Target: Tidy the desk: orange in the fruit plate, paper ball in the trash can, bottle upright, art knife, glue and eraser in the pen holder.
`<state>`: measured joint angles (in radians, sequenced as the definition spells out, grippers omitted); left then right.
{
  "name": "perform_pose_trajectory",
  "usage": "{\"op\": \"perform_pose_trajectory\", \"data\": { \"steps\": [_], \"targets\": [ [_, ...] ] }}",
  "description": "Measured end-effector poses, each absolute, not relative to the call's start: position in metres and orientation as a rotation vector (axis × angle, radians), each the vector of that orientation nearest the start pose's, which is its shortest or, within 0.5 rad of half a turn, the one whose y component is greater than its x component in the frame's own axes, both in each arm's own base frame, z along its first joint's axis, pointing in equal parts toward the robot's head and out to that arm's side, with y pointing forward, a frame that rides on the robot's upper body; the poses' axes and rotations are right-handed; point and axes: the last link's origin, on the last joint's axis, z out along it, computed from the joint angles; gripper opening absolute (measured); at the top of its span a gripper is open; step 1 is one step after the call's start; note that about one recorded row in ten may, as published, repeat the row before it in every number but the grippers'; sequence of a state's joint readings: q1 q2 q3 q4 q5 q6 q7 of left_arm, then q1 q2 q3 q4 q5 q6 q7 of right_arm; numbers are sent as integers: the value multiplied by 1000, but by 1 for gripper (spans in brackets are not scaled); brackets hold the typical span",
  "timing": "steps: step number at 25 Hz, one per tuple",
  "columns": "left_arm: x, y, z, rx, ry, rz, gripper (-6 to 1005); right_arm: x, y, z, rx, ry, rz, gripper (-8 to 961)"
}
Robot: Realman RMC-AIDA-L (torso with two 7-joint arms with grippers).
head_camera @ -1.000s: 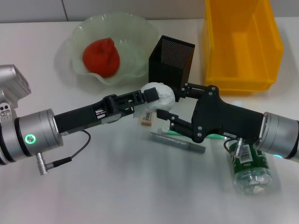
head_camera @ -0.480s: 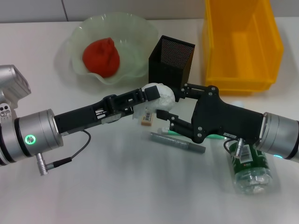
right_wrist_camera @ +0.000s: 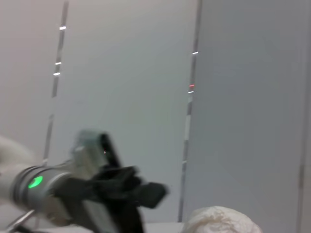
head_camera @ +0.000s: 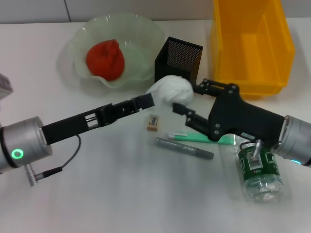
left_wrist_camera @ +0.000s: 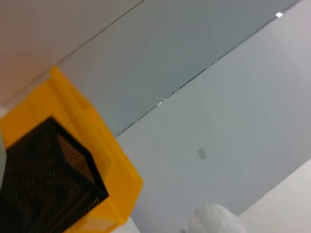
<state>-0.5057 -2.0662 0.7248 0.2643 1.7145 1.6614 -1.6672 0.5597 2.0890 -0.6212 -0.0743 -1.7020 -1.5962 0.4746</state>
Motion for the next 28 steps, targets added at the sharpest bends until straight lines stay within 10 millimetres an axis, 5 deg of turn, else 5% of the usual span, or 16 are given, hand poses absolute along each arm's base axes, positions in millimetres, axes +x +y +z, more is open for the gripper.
{"op": "perform_pose_trajectory", "data": {
  "steps": [14,28],
  "targets": [
    [-277,259,-42,-2600,-631,-1149,834,283,281,-39,-1991,437,1126,556],
    [-281,257,-43,-2580,-533,-1113,834,308,291,-28,-1776,589,1037,606]
  ]
}}
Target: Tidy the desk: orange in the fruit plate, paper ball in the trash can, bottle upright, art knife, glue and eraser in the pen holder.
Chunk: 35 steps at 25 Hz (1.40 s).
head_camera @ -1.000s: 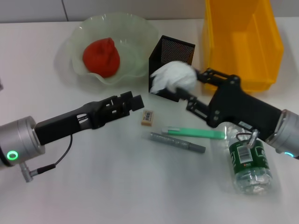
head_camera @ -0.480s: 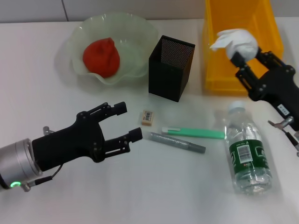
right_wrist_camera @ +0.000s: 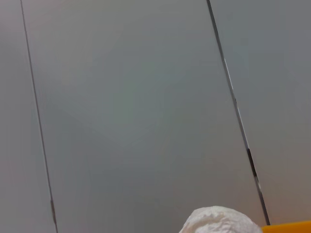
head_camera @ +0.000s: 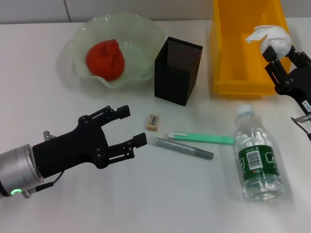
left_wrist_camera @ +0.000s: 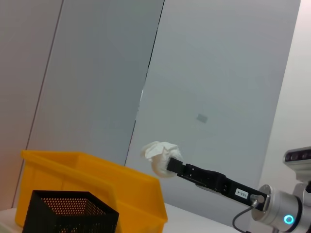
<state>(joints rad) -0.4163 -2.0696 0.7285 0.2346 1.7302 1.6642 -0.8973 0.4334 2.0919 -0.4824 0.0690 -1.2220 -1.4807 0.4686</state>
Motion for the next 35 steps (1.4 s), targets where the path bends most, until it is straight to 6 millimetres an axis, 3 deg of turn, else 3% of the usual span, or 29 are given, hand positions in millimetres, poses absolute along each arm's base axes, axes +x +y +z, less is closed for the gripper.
{"op": "perform_pose_trajectory", "data": {
  "steps": [17,26,35],
  "targets": [
    [-280,258,-43,-2582,-529,-1114,833,305,304,-25,-1776,581,1018,667],
    [-279,259,-42,-2584,-528,-1123,833,305,305,-24,-1776,585,1025,809],
    [-280,259,-41,-2596,-504,-1107,833,301,306,1,-1878,754,1265,809]
  ]
}}
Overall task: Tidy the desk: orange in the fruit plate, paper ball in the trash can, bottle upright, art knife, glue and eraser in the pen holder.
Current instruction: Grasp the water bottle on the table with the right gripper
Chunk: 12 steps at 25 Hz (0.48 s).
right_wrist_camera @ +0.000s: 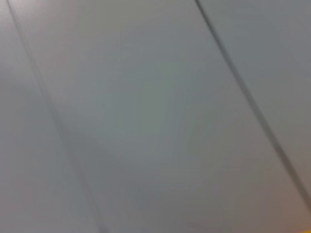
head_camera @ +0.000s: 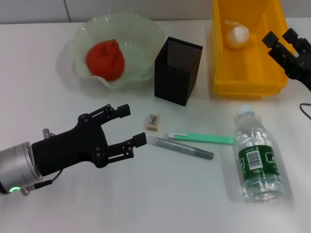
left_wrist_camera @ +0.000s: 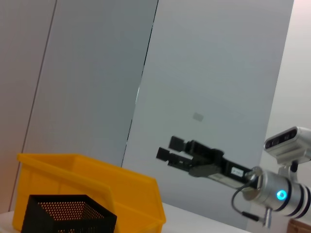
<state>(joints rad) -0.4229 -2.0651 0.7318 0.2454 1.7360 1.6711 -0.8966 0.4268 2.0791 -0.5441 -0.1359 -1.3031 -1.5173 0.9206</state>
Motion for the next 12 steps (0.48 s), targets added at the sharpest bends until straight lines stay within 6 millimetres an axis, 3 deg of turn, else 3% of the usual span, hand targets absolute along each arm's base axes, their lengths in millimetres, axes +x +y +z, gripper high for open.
{"op": "perform_pose_trajectory", "data": {
  "steps": [6,12],
  "targets": [
    [-279,260,-40,-2613,-481,-1090,833,294,295,18,-2068,736,1320,809],
    [-280,260,-40,-2643,-452,-1060,833,290,288,43,-2353,762,1243,809]
  ]
}}
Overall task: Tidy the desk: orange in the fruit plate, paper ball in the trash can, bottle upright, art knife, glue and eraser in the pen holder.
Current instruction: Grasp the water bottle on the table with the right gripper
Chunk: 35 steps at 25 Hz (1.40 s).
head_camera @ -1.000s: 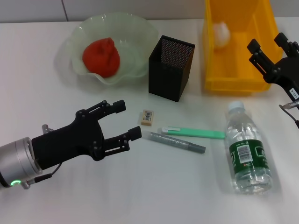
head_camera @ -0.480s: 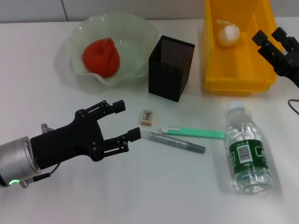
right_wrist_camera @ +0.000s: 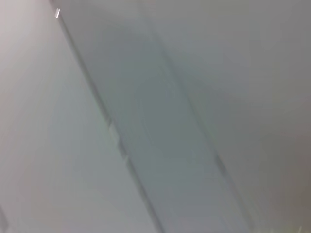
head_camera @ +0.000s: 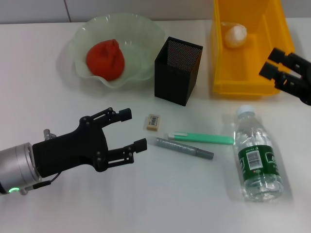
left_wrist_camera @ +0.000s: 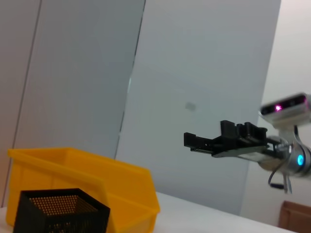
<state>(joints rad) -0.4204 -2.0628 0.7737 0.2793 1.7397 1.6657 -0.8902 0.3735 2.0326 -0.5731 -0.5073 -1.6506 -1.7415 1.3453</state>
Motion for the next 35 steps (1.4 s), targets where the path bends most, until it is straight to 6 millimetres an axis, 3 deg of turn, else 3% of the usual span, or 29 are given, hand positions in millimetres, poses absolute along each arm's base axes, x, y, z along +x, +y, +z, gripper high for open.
{"op": "perform_pose_trajectory", "data": {
  "steps": [3,6,12,13,17,19,22,35],
  "targets": [
    [-280,259,-41,-2663,-426,-1040,833,285,292,56,-2543,861,1074,809],
    [-281,259,-41,-2668,-415,-1022,833,279,294,61,-2624,914,994,808],
    [-283,260,-39,-2667,-388,-1006,833,255,307,81,-2833,1176,630,808],
    [-283,260,-39,-2667,-388,-1006,833,255,307,81,-2833,1176,630,808],
    [-284,261,-38,-2662,-382,-997,833,242,321,88,-2843,1347,323,808],
    [-284,261,-38,-2660,-384,-996,833,240,323,89,-2842,1365,273,808],
    [-285,261,-37,-2653,-388,-990,833,230,335,93,-2813,1439,60,808],
    [-289,265,-39,-2628,-393,-943,833,201,356,73,-2690,1462,-591,809]
  ]
}}
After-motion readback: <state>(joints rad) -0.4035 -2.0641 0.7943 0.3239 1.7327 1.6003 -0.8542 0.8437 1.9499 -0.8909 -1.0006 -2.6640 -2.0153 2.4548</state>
